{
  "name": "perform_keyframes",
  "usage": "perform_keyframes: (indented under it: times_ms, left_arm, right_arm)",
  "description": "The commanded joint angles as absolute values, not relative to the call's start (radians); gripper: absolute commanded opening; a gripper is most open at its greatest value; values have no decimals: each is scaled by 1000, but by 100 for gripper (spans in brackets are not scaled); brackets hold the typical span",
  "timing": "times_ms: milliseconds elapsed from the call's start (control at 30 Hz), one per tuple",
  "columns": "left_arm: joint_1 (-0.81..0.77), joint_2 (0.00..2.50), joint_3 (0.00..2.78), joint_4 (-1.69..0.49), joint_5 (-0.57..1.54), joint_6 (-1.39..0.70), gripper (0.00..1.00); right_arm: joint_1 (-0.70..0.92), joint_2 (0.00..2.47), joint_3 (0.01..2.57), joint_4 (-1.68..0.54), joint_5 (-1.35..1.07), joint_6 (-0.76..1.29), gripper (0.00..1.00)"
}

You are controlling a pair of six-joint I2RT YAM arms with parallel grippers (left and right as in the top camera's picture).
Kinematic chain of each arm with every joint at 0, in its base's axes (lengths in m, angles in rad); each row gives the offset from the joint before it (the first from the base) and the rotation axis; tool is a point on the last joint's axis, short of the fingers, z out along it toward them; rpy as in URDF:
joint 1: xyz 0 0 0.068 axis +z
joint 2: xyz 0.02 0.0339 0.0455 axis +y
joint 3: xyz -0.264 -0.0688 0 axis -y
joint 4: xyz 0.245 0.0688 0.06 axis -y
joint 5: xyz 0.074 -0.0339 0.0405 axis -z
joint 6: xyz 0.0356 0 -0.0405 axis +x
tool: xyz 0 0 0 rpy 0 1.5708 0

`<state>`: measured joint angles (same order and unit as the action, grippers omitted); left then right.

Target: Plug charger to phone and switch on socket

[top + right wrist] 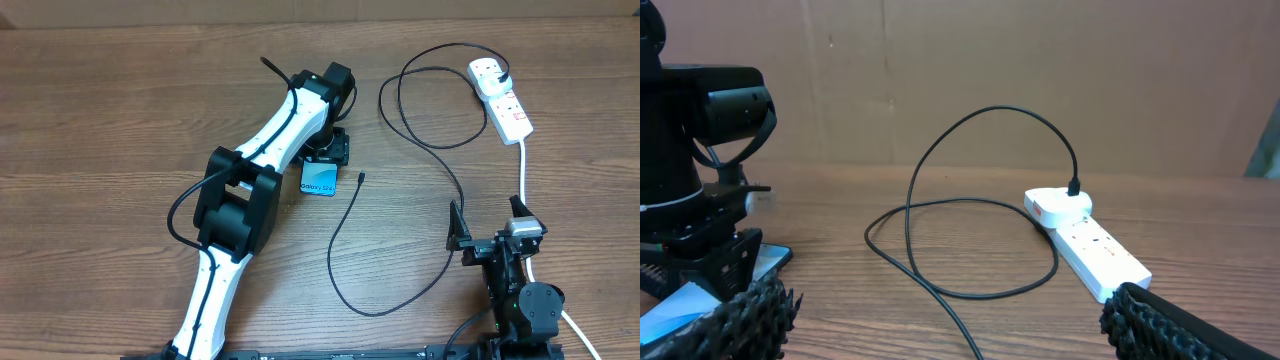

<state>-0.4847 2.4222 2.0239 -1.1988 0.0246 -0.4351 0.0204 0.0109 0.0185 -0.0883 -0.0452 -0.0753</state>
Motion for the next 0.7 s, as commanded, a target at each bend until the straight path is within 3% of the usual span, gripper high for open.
perform_keyframes:
  times_ms: [0,367,667]
  left_arm:
    - [-482,2476,2078,-1253,35,-435,75]
    - [-464,2476,2188,-1356,231,-453,75]
    - [-377,2476,2204,-1386,699,-453,75]
  right_arm:
    - [22,3,8,-81,-46,-76,100]
    - [22,3,8,-81,-46,-76,100]
    - [22,3,8,-81,-46,-76,100]
